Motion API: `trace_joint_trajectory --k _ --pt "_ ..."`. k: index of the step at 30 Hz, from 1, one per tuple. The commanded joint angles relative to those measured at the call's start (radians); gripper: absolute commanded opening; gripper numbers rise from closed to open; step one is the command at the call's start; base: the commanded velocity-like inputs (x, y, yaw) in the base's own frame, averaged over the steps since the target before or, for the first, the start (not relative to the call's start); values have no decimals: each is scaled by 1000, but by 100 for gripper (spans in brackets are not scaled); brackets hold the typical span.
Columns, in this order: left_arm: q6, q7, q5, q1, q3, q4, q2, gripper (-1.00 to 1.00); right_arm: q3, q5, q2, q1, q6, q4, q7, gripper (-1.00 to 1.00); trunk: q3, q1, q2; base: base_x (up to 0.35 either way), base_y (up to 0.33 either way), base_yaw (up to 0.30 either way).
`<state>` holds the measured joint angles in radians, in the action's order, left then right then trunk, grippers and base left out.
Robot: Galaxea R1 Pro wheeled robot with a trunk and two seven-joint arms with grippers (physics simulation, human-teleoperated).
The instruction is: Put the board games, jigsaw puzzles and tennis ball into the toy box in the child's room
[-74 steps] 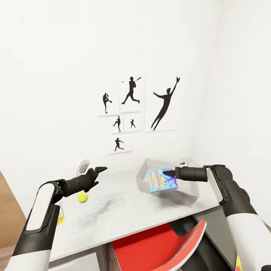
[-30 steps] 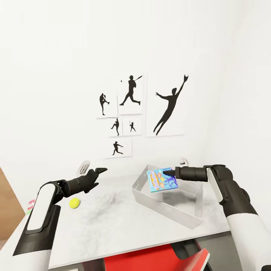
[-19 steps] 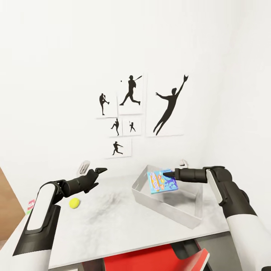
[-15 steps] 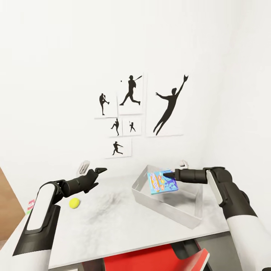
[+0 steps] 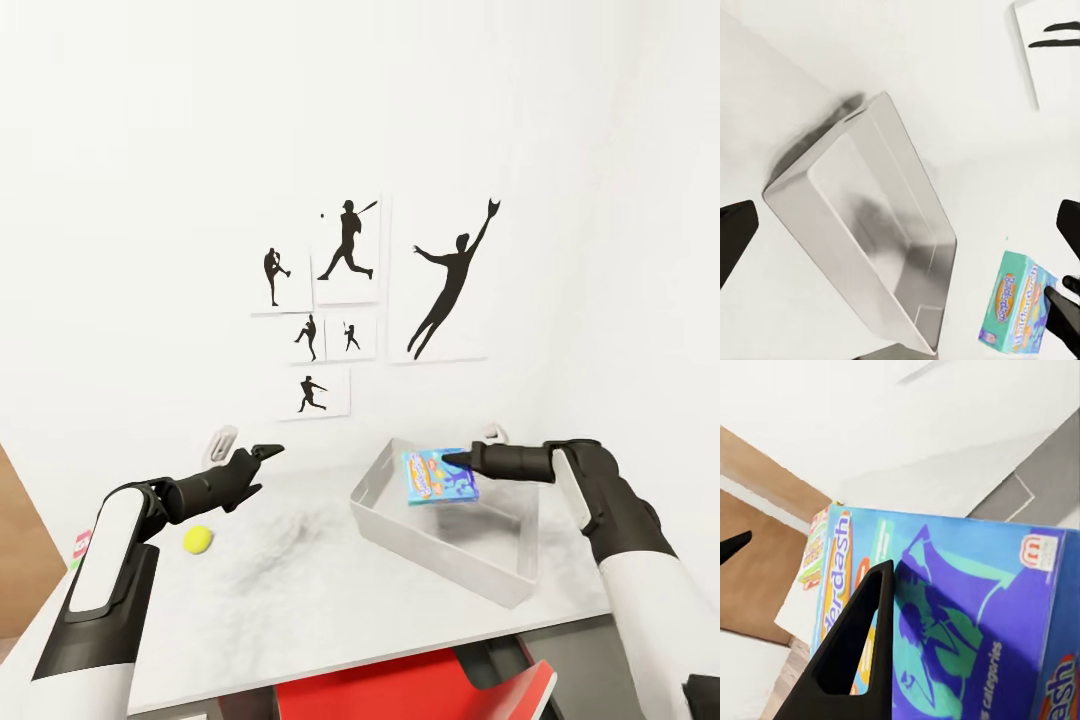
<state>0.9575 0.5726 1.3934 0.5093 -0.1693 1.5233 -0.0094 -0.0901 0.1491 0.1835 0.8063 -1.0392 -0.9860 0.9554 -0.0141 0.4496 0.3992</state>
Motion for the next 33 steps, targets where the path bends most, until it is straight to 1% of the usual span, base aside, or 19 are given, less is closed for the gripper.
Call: trace_joint_trajectory --k 1,3,5,6,7,8,11,13,14,15,16,18,19,21,23,26,27,30,33 --pt "4 10 10 1 -1 0 -1 100 -27 8 -1 20 -8 38 -13 -100 0 0 1 0 0 0" --pt "4 9 9 1 1 0 -2 100 -89 10 -11 58 -8 121 -56 -100 0 0 1 0 0 0" --pt "4 8 7 3 3 0 -2 100 -160 12 -30 92 -5 204 -112 -100 0 0 1 0 0 0" --pt "4 8 6 4 4 0 -2 100 -198 12 -42 108 13 241 -145 -100 0 0 1 0 0 0" --pt "4 8 6 4 4 0 -2 100 -198 12 -42 108 13 241 -145 -100 0 0 1 0 0 0" --pt "4 8 5 4 4 0 -2 100 -237 13 -53 122 35 275 -179 -100 0 0 1 0 0 0" --pt "4 8 4 6 6 -3 -3 100 -358 17 -80 153 91 350 -293 -100 0 0 1 0 0 0" --pt "4 7 3 7 6 -6 -4 100 -422 25 -99 171 115 382 -374 -100 0 0 1 0 0 0" --pt "4 7 3 7 7 -7 -4 100 -447 32 -111 179 125 393 -416 -100 0 0 1 0 0 0" --pt "4 7 4 8 7 -9 -4 100 -485 50 -138 191 143 409 -506 -100 0 0 1 0 0 0" --pt "4 7 4 8 7 -9 -4 100 -485 50 -138 191 143 409 -506 -100 0 0 1 0 0 0" --pt "4 7 4 8 7 -13 -5 100 -516 78 -161 199 166 419 -596 -100 0 0 1 0 0 0" --pt "4 7 6 9 7 -19 -5 100 -540 118 -179 203 204 425 -677 -100 0 0 1 0 0 0" --pt "4 7 8 9 7 -24 -5 100 -555 163 -194 206 254 430 -740 -100 0 0 1 0 0 0" --pt "4 7 9 10 7 -27 -5 100 -564 200 -211 207 300 433 -784 -100 0 0 1 0 0 0" --pt "4 7 11 10 7 -31 -6 100 -570 232 -236 207 348 436 -824 -100 0 0 1 0 0 0" --pt "4 7 11 10 7 -31 -6 100 -570 232 -236 207 348 436 -824 -100 0 0 1 0 0 0" --pt "4 7 12 10 7 -32 -6 100 -573 252 -255 206 379 437 -850 -100 0 0 1 0 0 0" --pt "4 7 12 11 7 -33 -6 100 -574 256 -260 205 387 438 -857 -100 0 0 1 0 0 0"
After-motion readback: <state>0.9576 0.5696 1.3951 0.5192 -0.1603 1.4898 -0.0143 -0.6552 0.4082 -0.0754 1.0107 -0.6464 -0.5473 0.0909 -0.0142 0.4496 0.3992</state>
